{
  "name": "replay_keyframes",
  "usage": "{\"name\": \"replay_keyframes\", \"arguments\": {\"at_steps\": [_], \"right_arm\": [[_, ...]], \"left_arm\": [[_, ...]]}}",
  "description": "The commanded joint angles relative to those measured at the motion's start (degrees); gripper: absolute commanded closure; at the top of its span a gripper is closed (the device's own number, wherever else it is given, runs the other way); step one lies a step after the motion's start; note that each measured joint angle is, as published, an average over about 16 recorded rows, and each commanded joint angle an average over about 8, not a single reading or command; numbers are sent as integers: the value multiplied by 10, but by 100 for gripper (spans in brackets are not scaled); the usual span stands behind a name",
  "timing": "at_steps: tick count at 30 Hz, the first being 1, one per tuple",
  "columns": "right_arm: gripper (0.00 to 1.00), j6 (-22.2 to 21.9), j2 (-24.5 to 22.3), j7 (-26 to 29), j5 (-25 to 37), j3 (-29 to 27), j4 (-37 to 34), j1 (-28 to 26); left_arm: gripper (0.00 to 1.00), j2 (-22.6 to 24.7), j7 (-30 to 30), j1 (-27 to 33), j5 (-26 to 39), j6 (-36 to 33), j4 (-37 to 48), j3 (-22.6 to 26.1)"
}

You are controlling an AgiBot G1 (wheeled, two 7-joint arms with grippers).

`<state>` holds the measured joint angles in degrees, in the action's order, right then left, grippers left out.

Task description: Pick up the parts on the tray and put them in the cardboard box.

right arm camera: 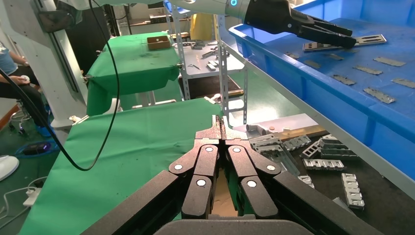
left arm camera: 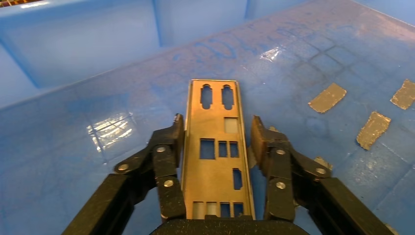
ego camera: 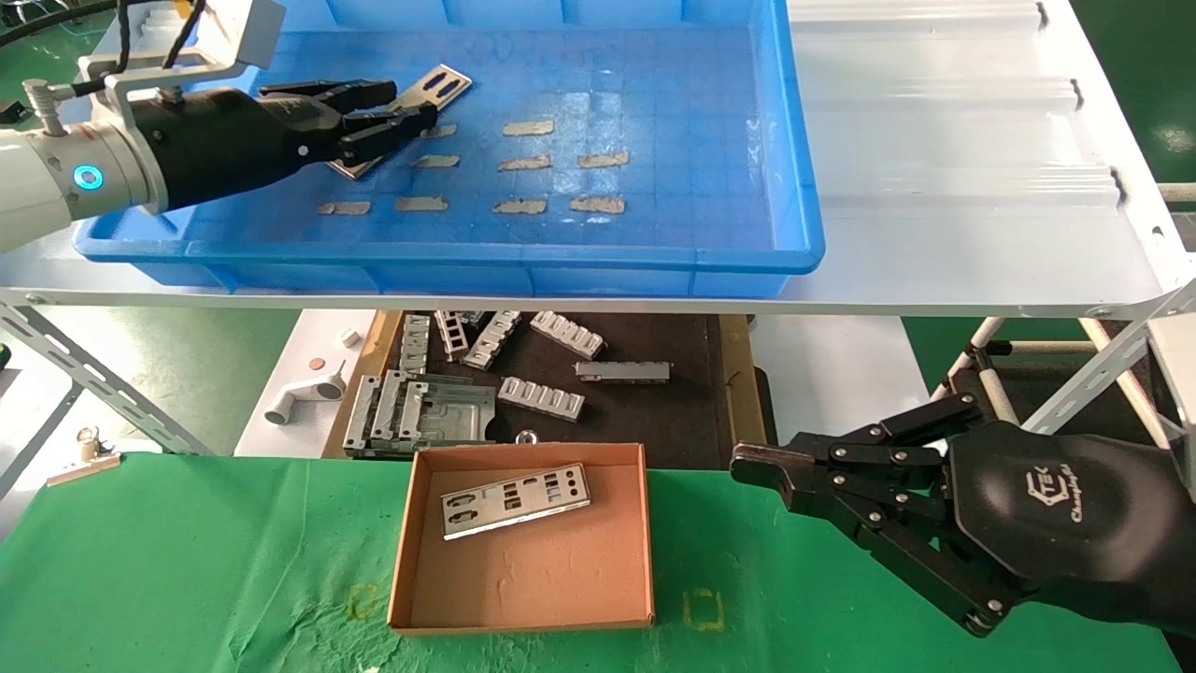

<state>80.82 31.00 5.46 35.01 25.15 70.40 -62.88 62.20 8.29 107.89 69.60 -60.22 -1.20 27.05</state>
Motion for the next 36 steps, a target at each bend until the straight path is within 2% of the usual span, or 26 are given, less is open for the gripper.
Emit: {"name": "replay_keyframes", "arguments": {"at_steps": [1, 8, 13, 19, 27, 32, 36], "right_arm": [[100, 0, 0, 0, 0, 0, 0, 0], [100, 0, 0, 0, 0, 0, 0, 0], [100, 0, 0, 0, 0, 0, 0, 0], [100, 0, 0, 0, 0, 0, 0, 0], [100, 0, 0, 0, 0, 0, 0, 0], [100, 0, 0, 0, 0, 0, 0, 0], [100, 0, 0, 0, 0, 0, 0, 0]], "left_arm": [[100, 0, 1, 1, 0, 1, 2, 0], [100, 1, 6, 3, -4, 1, 4, -3], [100, -5, 14, 9, -11, -23, -4, -8], [100, -29, 29, 25, -16, -105, -25, -10], [100, -75, 47, 42, -10, -259, -71, -2], [100, -95, 32, 24, -19, -311, -138, 13], [100, -124, -12, -24, -62, -318, -253, 38]]}}
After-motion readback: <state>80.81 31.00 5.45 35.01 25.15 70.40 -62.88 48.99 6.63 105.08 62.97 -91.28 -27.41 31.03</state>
